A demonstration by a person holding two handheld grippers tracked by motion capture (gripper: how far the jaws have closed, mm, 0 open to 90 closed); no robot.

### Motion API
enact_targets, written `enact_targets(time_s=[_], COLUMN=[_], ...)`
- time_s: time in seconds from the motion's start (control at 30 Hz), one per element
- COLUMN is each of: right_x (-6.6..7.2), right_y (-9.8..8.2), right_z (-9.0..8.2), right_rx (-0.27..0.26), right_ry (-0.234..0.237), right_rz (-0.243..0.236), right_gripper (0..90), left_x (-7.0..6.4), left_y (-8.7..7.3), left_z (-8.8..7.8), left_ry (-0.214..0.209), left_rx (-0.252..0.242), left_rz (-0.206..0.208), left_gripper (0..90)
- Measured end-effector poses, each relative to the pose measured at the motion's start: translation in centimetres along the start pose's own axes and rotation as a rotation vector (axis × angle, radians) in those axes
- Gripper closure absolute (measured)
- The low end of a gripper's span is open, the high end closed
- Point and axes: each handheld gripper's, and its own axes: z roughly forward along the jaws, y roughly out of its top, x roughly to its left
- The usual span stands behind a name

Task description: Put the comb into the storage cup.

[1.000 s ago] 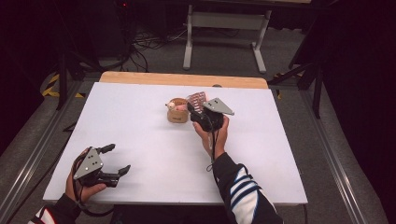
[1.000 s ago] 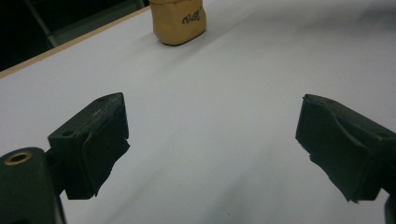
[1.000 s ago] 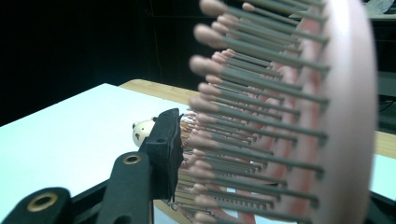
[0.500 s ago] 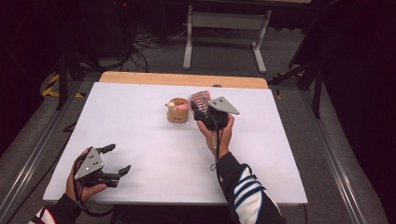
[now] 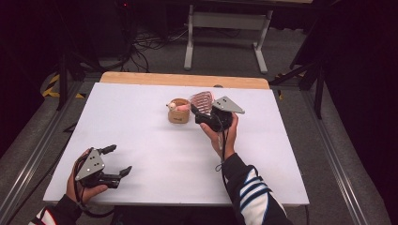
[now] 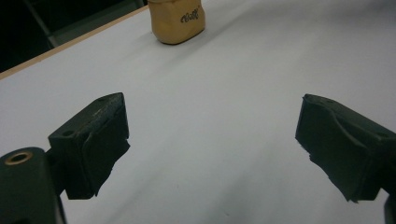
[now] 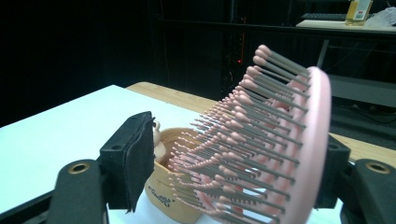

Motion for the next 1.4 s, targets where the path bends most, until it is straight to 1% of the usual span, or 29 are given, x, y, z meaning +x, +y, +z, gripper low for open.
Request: enact_targets(time_s=[0.13,0.2,0.3,0.37,0.47,0.57,0.67,0.73,0.83,0.93,1.03,1.1,1.17,1.2,1.4], right_x=[-0.1,-0.1,0.0,0.1,0.1,-0.2,-0.5,-0.7,-0.7,-0.7,-0.7,-0.8,-0.8,-0.8,-0.6], right_y=[0.2,0.3,0.4,0.5,0.6,0.6,0.5,0.5,0.7,0.7,0.8,0.9,0.9,1.0,1.4], right_z=[-0.1,-0.1,-0.2,-0.3,-0.4,-0.6,-0.7,-0.8,-1.1,-1.0,-1.1,-1.2,-1.4,-1.5,-1.8], right_rx=[0.013,0.025,0.029,0.038,0.043,0.032,0.032,0.031,0.019,0.022,0.017,0.017,0.007,0.004,0.001], right_ry=[0.003,0.003,0.002,-0.013,-0.012,-0.021,-0.026,-0.033,-0.041,-0.041,-0.043,-0.045,-0.047,-0.052,-0.043], right_rz=[-0.02,-0.041,-0.067,-0.097,-0.098,-0.081,-0.06,-0.058,-0.062,-0.076,-0.072,-0.078,-0.07,-0.076,-0.11], right_gripper=[26.1,24.7,21.5,19.5,19.2,18.8,16.4,15.5,14.5,13.1,10.7,9.3,7.3,6.0,4.8], left_x=[0.0,0.0,0.0,0.0,0.0,0.0,0.0,0.0,0.0,-0.1,0.0,0.0,-0.1,-0.1,-0.2], left_y=[0.0,0.0,0.1,0.0,0.0,0.0,0.0,0.1,0.0,0.0,0.0,0.0,0.0,0.0,0.0], left_z=[0.0,0.0,-0.1,-0.2,-0.2,-0.2,-0.3,-0.2,-0.1,-0.2,-0.2,-0.2,-0.2,-0.2,-0.1], left_ry=[-0.002,0.005,0.003,0.002,0.005,0.005,0.005,0.002,0.0,0.001,0.001,0.002,0.001,0.001,-0.003], left_rx=[0.0,0.001,-0.002,-0.001,-0.003,-0.008,-0.008,-0.007,0.0,0.0,0.0,0.001,0.002,0.002,0.0], left_rz=[0.0,0.003,0.006,0.005,0.006,-0.001,-0.002,0.0,0.007,0.007,0.008,0.009,0.01,0.01,0.007], left_gripper=[10.6,10.6,10.6,10.6,10.6,10.6,10.6,10.6,10.6,10.6,10.6,10.6,10.6,10.6,10.6])
